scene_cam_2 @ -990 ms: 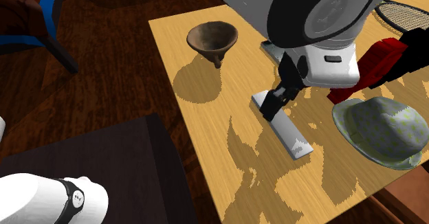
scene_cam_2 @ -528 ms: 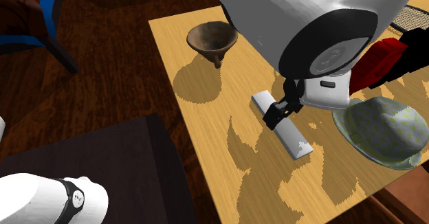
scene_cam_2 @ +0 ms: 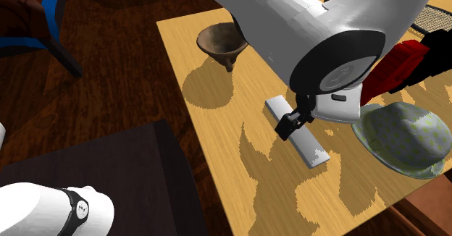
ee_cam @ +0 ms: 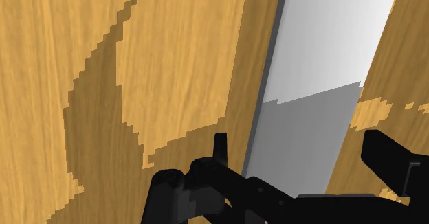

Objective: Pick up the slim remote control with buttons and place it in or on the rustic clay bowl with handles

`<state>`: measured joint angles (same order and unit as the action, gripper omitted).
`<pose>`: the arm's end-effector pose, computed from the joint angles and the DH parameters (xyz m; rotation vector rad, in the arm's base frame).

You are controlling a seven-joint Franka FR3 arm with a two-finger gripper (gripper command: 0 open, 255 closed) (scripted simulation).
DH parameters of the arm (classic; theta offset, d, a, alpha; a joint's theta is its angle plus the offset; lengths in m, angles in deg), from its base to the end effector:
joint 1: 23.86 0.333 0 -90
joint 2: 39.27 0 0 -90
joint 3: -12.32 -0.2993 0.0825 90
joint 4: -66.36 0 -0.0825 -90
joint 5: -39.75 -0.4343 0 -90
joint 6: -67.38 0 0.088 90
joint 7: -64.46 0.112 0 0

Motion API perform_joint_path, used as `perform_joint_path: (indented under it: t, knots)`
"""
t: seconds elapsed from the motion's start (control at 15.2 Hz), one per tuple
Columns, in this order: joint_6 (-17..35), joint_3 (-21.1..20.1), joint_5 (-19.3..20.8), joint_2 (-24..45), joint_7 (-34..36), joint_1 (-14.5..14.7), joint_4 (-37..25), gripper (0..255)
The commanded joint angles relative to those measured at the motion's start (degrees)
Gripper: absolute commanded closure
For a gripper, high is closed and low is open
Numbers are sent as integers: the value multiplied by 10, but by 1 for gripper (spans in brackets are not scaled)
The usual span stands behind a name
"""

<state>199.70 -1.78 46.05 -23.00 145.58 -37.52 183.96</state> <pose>0.6191 0.0022 0.2465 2.4446 -1.9412 -0.0069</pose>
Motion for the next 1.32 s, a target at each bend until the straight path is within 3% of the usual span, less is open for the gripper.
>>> perform_joint_path:
  t: [0.0, 0.07, 0.13, 0.73, 1.25]
  knots:
    - [0, 0, 0, 0, 0, 0, 0, 0]
    - [0, 0, 0, 0, 0, 0, 0, 0]
    - [0, 0, 0, 0, 0, 0, 0, 255]
    - [0, 0, 0, 0, 0, 0, 0, 255]
    - [-53, -5, -14, -36, -10, -4, -18, 255]
